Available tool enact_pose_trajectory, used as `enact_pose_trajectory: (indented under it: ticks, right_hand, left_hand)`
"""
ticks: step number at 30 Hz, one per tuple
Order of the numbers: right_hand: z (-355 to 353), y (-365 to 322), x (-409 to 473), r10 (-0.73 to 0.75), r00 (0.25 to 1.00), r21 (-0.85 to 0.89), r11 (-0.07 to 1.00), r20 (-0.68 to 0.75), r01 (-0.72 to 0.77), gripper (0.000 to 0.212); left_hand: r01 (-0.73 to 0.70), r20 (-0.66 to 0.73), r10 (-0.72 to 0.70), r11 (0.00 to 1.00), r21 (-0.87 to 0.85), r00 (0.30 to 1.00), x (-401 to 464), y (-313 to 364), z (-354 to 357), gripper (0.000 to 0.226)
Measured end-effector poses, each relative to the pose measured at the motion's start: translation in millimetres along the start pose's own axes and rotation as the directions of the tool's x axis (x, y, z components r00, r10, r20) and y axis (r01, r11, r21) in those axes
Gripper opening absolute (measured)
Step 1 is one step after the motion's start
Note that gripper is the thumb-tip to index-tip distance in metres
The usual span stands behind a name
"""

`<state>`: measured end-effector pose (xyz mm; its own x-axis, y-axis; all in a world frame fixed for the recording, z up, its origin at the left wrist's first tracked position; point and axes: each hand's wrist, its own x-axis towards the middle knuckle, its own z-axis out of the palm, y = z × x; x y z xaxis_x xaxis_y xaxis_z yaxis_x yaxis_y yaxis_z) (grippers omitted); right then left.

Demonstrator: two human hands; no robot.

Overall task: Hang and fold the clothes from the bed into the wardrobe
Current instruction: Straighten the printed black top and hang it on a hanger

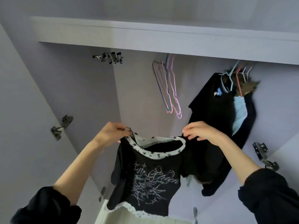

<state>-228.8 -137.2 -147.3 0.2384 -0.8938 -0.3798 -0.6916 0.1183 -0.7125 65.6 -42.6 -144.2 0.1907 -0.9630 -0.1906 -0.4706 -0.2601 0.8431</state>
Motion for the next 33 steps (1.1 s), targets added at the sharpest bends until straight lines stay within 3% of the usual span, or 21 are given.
enact_pose_trajectory:
  ticks: [2,4,8,10,17,20,22,26,29,33]
  right_hand:
    - [-11.8,-4.8,24.4,0.023,0.983,0.219,0.976,-0.184,0.018,0.026]
    - [-19.6,-16.7,50.3,0.057,0.961,0.344,0.938,-0.271,0.041,0.031]
    - [-28.2,-47.9,95.1,0.025,0.980,0.489,0.869,-0.200,0.078,0.034]
    - [-29.4,-58.5,114.8,0.008,0.985,0.529,0.844,-0.173,0.086,0.026]
    - [-23.1,-72.0,155.9,-0.103,0.928,0.432,0.863,-0.358,0.262,0.009]
    - [-26.2,-74.4,158.3,-0.090,0.862,0.417,0.847,-0.499,0.330,0.020]
    - [-29.0,-75.3,154.9,-0.108,0.816,0.382,0.843,-0.568,0.378,0.030]
    - [-30.5,-66.2,143.9,-0.159,0.727,0.264,0.862,-0.668,0.432,0.034]
    - [-25.6,-48.3,131.7,-0.194,0.657,0.153,0.889,-0.729,0.432,0.030]
    - [-17.0,-24.8,104.5,-0.165,0.649,0.129,0.916,-0.743,0.381,0.025]
  left_hand:
    - [-0.045,-0.029,0.044,0.999,-0.014,0.999,8.7,10.8,9.6,0.015]
    - [-0.070,-0.048,0.069,0.998,-0.009,0.996,17.0,16.3,15.8,0.015]
    - [-0.074,-0.099,0.078,0.996,0.038,0.992,29.7,20.7,18.1,0.017]
    - [-0.055,-0.125,0.064,0.996,0.072,0.990,34.0,20.9,13.7,0.015]
    - [-0.025,-0.197,0.024,1.000,0.000,0.980,52.7,7.8,-7.3,0.014]
    - [-0.024,-0.211,0.027,1.000,0.017,0.977,62.1,5.4,-6.1,0.016]
    - [-0.043,-0.218,0.062,0.995,0.093,0.974,68.0,6.8,-2.6,0.015]
    - [-0.062,-0.246,0.181,0.902,0.426,0.952,73.2,4.8,4.9,0.008]
    - [-0.082,-0.268,0.220,0.892,0.444,0.938,73.7,-3.7,5.9,0.011]
    - [-0.128,-0.243,0.247,0.899,0.419,0.938,72.8,-5.8,10.3,0.010]
